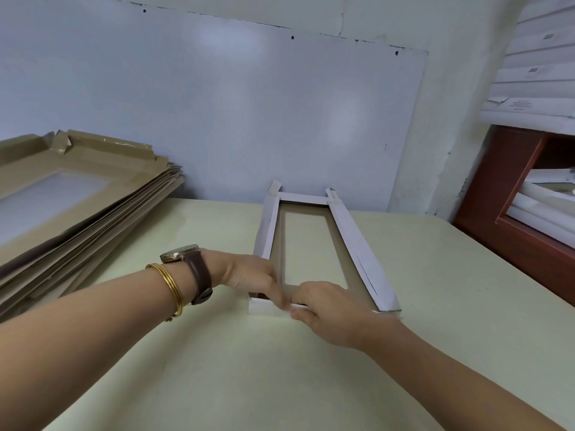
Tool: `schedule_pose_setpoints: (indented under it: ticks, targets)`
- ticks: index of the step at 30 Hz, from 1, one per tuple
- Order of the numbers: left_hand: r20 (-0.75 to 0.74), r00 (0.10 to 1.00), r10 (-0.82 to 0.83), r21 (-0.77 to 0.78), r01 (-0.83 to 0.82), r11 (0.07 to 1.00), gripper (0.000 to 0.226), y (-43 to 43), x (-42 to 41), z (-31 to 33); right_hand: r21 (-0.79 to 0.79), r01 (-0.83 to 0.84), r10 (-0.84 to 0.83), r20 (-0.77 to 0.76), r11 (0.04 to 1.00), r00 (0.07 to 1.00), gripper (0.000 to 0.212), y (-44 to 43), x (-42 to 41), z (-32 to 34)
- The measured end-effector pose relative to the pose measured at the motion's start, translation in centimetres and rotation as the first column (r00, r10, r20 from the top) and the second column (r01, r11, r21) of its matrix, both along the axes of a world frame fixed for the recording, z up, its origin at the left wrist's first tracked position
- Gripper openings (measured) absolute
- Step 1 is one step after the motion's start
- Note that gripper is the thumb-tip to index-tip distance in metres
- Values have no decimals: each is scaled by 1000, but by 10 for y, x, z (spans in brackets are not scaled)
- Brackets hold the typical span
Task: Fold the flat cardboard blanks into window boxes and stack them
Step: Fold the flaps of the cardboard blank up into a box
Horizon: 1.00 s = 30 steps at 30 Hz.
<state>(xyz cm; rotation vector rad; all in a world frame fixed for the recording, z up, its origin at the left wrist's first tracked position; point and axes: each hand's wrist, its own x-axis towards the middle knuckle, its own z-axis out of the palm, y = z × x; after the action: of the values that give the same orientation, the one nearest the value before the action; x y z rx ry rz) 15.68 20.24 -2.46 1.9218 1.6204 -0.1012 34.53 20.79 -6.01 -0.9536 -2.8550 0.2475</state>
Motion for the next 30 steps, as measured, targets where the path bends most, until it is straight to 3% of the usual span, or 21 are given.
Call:
schedule_pose_setpoints:
  ticks: [2,5,11,15,18,22,26,30]
  targets:
    - [-37,998,-42,-4,42,999,29,-4,2,0,16,-1,1,5,1000,1000,37,0,0,0]
    - [-80,989,-122,92,129,987,20,-6,3,-5,9,29,-29,48,1000,998,18,2,0,0]
    - [-76,981,-179,214,192,958,27,-7,-5,-7,-32,88,-85,76,996,993,34,10,18,8]
    - [-116,977,-177,239,201,950,15,-8,-14,-7,-101,129,-123,60,987,991,20,23,49,22]
    - [-134,975,-176,262,207,943,11,-9,-20,-7,-182,201,-183,108,963,977,28,36,70,35]
    - [-171,969,-178,268,220,938,12,-10,-28,-6,-24,192,-172,346,981,922,52,55,89,35]
    - [-210,966,-154,263,208,942,12,-8,-34,-4,271,25,-128,373,962,919,44,60,86,17]
    - [-397,916,-53,229,155,961,12,-6,-36,1,281,-15,-85,340,959,937,29,60,81,12]
